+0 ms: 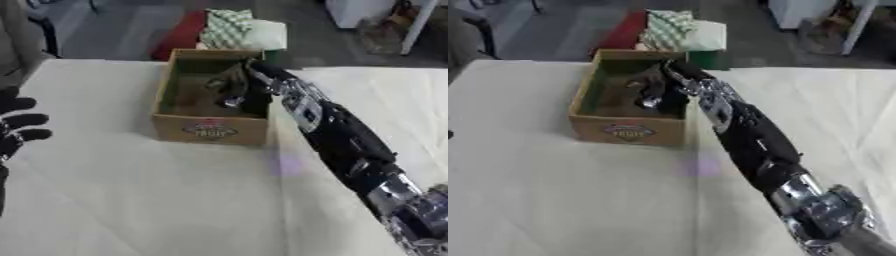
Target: Pick up objects on the table and place them in the box.
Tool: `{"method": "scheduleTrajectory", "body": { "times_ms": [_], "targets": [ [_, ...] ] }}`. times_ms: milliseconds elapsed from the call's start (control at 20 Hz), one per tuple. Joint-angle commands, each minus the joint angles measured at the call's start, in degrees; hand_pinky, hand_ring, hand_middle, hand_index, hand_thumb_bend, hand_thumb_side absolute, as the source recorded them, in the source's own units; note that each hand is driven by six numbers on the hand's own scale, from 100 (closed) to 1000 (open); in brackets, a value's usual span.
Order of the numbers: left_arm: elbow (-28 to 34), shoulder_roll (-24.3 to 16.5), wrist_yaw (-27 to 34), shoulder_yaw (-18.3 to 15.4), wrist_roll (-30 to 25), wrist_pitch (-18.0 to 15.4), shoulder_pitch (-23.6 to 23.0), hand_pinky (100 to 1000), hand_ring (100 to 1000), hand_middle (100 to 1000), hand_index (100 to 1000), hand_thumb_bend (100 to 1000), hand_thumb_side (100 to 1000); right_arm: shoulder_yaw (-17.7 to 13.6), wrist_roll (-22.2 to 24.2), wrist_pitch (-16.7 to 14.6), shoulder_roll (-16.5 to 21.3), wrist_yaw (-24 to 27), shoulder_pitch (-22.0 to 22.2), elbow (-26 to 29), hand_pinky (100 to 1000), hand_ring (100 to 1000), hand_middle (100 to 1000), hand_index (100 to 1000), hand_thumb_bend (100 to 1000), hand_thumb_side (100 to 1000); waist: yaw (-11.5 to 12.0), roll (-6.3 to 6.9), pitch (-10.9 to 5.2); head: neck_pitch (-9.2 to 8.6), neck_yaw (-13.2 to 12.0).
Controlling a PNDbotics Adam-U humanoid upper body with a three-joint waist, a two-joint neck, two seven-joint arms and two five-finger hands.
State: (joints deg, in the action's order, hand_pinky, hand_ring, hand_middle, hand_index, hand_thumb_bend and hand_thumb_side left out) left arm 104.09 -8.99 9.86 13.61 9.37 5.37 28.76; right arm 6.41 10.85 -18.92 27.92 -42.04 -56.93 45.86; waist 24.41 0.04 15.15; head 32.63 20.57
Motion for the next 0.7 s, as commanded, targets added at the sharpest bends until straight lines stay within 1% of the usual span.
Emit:
{"method": "scheduleTrajectory", "body": {
  "times_ms": [50, 200, 350, 700],
  "targets": [
    [1.17, -0.23, 0.06, -0.08, -0.16, 0.05, 0.74, 640, 656, 666, 796, 270, 830, 0.05, 1.76, -0.12, 1.0, -1.49, -1.24, 2.19, 850, 855, 805, 908, 552, 630, -0.02, 0.25, -1.34, -0.7, 0.06],
    [1.18, -0.25, 0.07, -0.09, -0.13, 0.06, 0.7, 639, 656, 666, 796, 268, 830, 0.11, 4.12, 0.17, 1.17, -2.17, -1.31, 2.98, 889, 882, 836, 926, 567, 652, -0.08, 0.22, -1.35, -0.75, 0.1],
    [1.18, -0.25, 0.07, -0.08, -0.1, 0.05, 0.67, 639, 655, 666, 796, 267, 831, 0.1, 6.01, 0.79, 1.32, -2.73, -1.4, 3.91, 902, 893, 853, 935, 576, 667, -0.19, 0.2, -1.37, -0.8, 0.07],
    [1.12, -0.29, -0.04, -0.07, -0.06, 0.02, 0.52, 639, 655, 665, 796, 265, 832, 0.62, 7.94, 1.49, 1.98, -5.47, -1.65, 6.05, 948, 926, 902, 958, 592, 706, -0.54, 0.09, -1.61, -0.81, 0.13]
  ]
}}
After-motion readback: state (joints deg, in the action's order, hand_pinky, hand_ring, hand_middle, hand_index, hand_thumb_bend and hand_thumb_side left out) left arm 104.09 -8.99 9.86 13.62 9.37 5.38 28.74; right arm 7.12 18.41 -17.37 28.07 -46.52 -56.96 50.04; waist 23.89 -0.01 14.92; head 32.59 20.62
